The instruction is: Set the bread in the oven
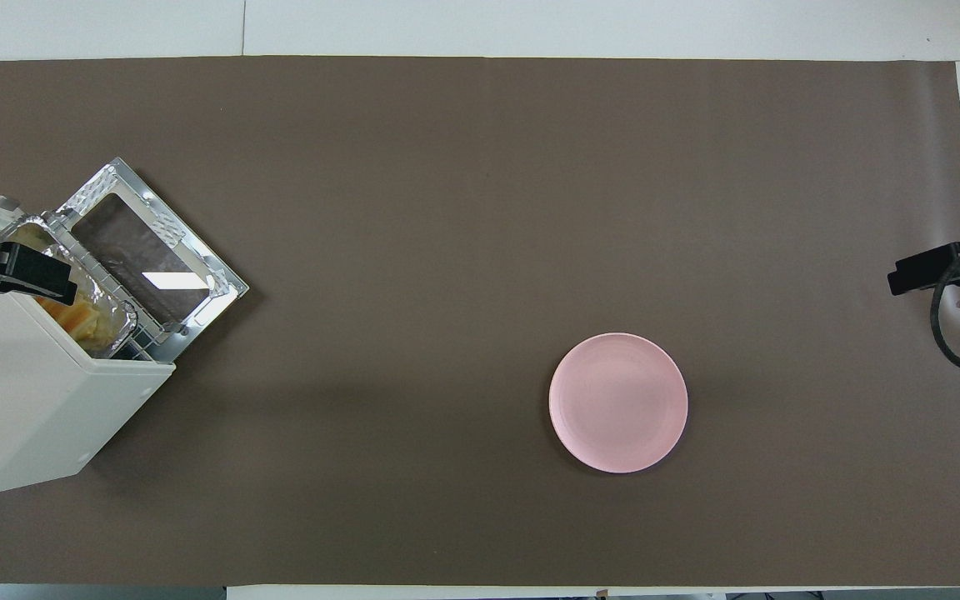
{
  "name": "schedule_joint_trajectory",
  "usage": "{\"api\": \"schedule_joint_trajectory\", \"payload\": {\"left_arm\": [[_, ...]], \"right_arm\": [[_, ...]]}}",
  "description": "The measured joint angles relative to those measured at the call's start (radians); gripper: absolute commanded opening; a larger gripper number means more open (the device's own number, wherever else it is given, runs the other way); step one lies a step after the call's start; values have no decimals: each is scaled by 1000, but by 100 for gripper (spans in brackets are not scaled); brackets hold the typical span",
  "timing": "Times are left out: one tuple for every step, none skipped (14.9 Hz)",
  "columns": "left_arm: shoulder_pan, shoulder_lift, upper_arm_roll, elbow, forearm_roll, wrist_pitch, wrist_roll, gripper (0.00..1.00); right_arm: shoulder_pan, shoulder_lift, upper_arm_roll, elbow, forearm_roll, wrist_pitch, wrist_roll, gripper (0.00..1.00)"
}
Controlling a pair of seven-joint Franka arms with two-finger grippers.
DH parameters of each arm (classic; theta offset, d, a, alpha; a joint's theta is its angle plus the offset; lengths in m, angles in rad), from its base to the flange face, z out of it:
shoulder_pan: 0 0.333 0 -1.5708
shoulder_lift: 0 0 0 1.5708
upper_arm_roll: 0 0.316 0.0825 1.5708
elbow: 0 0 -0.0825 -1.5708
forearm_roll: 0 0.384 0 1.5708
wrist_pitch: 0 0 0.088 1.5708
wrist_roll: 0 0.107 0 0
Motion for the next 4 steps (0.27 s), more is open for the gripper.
{"api": "schedule_joint_trajectory", "payload": {"left_arm": [[0, 0, 0, 0, 0, 1, -4, 100], [0, 0, 0, 0, 0, 3, -5, 100], [0, 0, 0, 0, 0, 4, -6, 100], [1, 0, 1, 0, 0, 6, -8, 100]], "right_arm": [[0, 0, 0, 0, 0, 0, 0, 100], [0, 0, 0, 0, 0, 0, 0, 100], [0, 0, 0, 0, 0, 0, 0, 100], [0, 0, 0, 0, 0, 0, 0, 100]]}}
